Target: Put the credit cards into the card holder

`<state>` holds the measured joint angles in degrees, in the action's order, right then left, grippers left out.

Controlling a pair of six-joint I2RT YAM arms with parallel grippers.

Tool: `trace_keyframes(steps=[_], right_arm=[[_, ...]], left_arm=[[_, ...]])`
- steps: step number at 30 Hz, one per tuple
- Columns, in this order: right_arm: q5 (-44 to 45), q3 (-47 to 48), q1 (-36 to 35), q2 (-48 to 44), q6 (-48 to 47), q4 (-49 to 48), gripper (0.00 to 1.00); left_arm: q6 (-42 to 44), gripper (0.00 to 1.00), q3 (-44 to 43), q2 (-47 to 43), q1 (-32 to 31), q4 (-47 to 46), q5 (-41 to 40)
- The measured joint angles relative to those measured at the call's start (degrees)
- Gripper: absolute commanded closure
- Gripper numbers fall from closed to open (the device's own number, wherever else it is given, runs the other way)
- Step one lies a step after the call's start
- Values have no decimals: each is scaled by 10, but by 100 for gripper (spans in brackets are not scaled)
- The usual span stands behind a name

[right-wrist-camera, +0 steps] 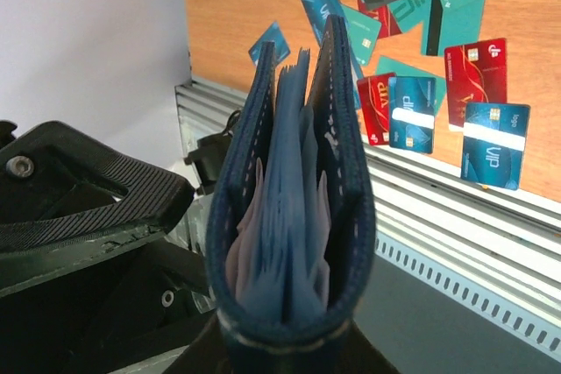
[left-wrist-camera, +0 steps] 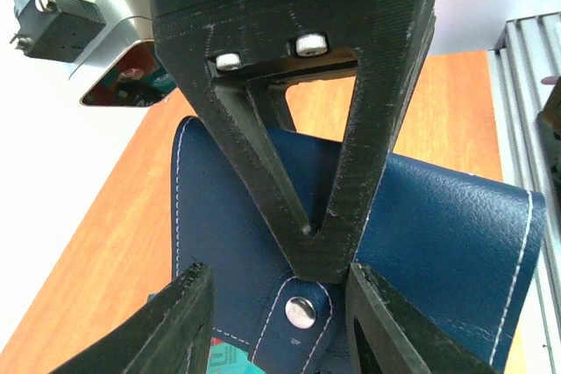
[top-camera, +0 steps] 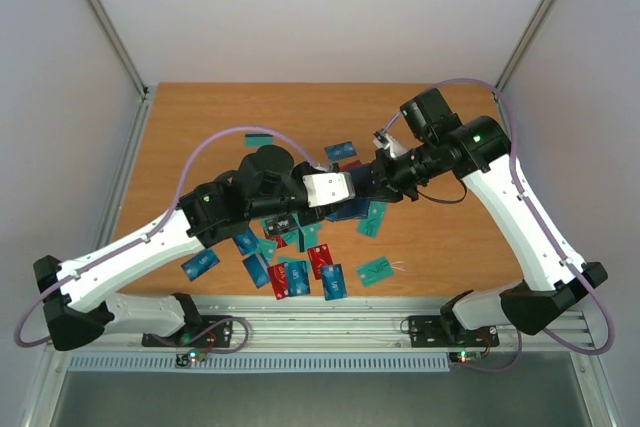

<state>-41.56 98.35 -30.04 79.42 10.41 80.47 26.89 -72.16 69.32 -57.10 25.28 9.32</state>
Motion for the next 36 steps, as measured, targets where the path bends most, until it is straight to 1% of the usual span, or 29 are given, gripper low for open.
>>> trace_keyframes(steps=[8, 11, 14, 18, 21, 23, 24, 28, 31, 32, 33, 36], right_arm=[[34, 0, -1, 0, 16, -7, 99], [41, 0, 0, 0, 25, -14, 99], [48, 0, 0, 4, 35, -17, 99], [67, 0, 3, 12, 47, -25, 99], [87, 0, 8, 19, 53, -30, 99], [99, 0, 10, 23, 56, -30, 99], [110, 0, 11, 24, 59, -31, 99], [99, -1, 25, 24, 76, -37, 99], [102, -1, 26, 25, 84, -46, 99], [91, -1, 24, 25, 83, -40, 99], [82, 0, 13, 23, 80, -30, 99], [60, 0, -17, 13, 71, -8, 99]], left_arm=[[20, 56, 0, 13, -26, -12, -98], [35, 53, 6, 12, -28, -23, -118], [49, 53, 16, 14, -28, -35, -138], [60, 53, 13, 39, -29, -41, -180], [69, 50, -1, 66, -31, -41, -219], [76, 50, -13, 85, -30, -40, -246], [79, 50, -23, 95, -27, -39, -257], [93, 49, -58, 122, -10, -42, -264], [95, 44, -69, 127, 6, -38, -259], [85, 40, -71, 125, 19, -43, -273], [73, 39, -69, 129, 38, -46, -279], [26, 31, -37, 121, 97, -35, -264]])
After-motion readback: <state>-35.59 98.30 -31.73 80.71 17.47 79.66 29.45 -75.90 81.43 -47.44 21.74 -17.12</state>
